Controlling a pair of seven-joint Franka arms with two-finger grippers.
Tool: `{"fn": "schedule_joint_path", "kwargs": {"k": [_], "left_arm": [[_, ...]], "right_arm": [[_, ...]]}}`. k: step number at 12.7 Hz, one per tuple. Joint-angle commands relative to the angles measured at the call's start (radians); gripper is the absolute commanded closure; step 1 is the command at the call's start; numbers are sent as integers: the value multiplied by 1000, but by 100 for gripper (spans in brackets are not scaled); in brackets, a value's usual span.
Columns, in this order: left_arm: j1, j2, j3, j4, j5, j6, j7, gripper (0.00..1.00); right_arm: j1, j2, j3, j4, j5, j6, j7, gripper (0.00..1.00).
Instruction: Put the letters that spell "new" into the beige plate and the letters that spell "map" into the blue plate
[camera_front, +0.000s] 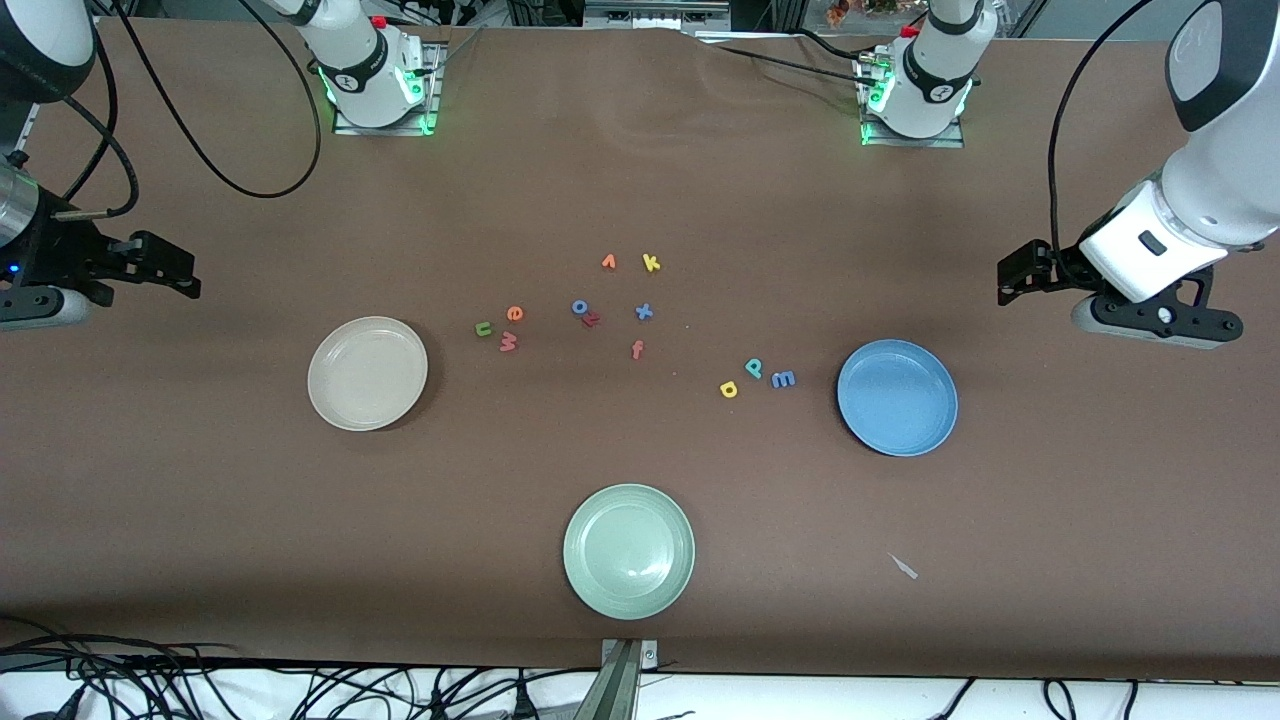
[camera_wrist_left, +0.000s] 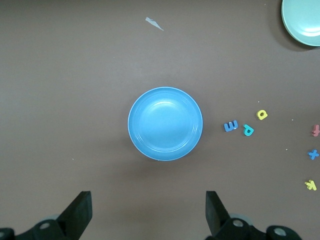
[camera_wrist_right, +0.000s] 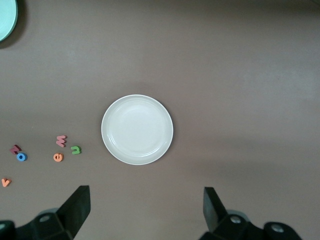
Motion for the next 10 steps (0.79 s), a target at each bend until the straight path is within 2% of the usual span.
{"fn": "schedule_joint_path", "kwargs": {"k": [1,10], "left_arm": [[-1,12,-4,26,24,-2,-2,0],[-1,14,-2,26,23,-2,-2,0]], "right_arm": [[-3,-1,0,7,19,-8,9,0],[-3,0,3,7,40,-2,10,0]]}}
